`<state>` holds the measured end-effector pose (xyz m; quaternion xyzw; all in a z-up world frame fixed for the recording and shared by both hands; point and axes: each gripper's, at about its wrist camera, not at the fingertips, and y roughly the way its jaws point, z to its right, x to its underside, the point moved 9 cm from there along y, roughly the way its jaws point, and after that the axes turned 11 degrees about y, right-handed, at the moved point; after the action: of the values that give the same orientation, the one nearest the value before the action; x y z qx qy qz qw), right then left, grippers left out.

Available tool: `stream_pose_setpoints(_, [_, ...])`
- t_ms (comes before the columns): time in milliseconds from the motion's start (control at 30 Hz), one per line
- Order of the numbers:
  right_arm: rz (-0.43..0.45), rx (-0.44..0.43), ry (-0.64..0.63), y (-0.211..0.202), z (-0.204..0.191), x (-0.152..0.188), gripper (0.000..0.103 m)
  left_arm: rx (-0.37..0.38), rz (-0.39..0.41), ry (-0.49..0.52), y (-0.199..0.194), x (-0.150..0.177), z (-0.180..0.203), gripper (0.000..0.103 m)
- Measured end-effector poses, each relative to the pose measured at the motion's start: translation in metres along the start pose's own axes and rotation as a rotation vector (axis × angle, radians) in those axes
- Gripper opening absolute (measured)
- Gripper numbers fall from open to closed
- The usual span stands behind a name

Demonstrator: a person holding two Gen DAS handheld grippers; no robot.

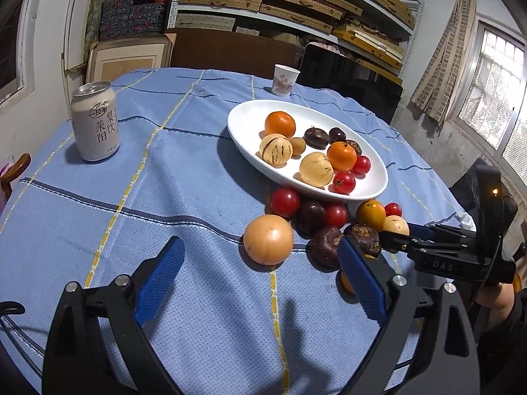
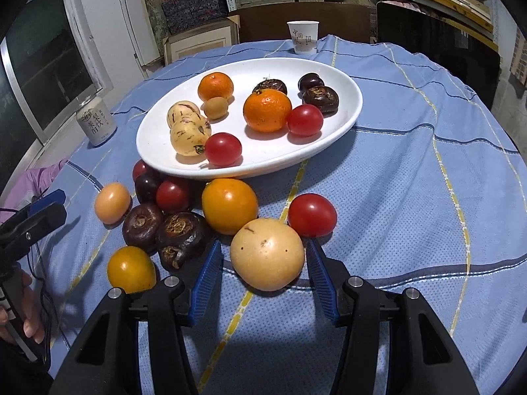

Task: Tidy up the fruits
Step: 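Grasp a large pale yellow fruit with the right gripper while the left grasps a pale orange one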

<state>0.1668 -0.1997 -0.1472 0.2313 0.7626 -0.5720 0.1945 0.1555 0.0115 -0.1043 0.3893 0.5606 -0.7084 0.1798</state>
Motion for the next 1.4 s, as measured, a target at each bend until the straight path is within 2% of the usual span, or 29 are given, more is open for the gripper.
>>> stream_pose_setpoints(67, [0.005,-0.012,0.01,0.0,0.001,-0.001,0.054,0.0,-0.003,0.001,0.001,0.0,0.0,0.092])
stream_pose_setpoints(133, [0.012,-0.02,0.021,-0.002,0.003,-0.002,0.044,0.001,-0.008,0.0,0.001,0.001,0.0,0.092])
stream_pose_setpoints(267, [0.039,0.011,0.013,-0.007,0.005,-0.002,0.044,-0.001,-0.023,0.004,0.004,0.002,0.001,0.092])
stream_pose_setpoints(467, [0.181,0.083,-0.076,-0.036,-0.006,-0.005,0.043,-0.02,-0.077,0.016,0.015,0.006,0.001,0.092])
stream_pose_setpoints(567, [0.192,0.085,-0.09,-0.041,-0.008,-0.005,0.044,-0.043,-0.11,0.029,0.024,0.007,0.0,0.092])
stream_pose_setpoints(733, [0.184,0.086,-0.078,-0.04,-0.004,-0.006,0.044,-0.109,-0.143,0.117,0.038,0.004,0.007,0.092])
stream_pose_setpoints(767, [0.184,0.086,-0.078,-0.039,-0.005,-0.006,0.044,-0.117,-0.15,0.125,0.04,0.004,0.007,0.09])
stream_pose_setpoints(867, [0.182,0.085,-0.077,-0.039,-0.004,-0.005,0.044,-0.136,-0.173,0.12,0.045,0.005,0.002,0.067])
stream_pose_setpoints(1033, [0.172,0.081,-0.071,-0.037,-0.004,-0.004,0.044,-0.118,-0.198,0.133,0.051,0.009,0.006,0.059])
stream_pose_setpoints(1167, [0.17,0.077,-0.074,-0.036,-0.005,-0.003,0.044,-0.103,-0.209,0.128,0.056,0.009,0.006,0.06])
stream_pose_setpoints(1300, [0.159,0.07,-0.068,-0.034,-0.005,-0.003,0.044,-0.102,-0.216,0.143,0.06,0.009,0.01,0.067])
stream_pose_setpoints(1400, [0.16,0.066,-0.064,-0.034,-0.005,-0.003,0.044,-0.112,-0.222,0.165,0.062,0.009,0.013,0.069])
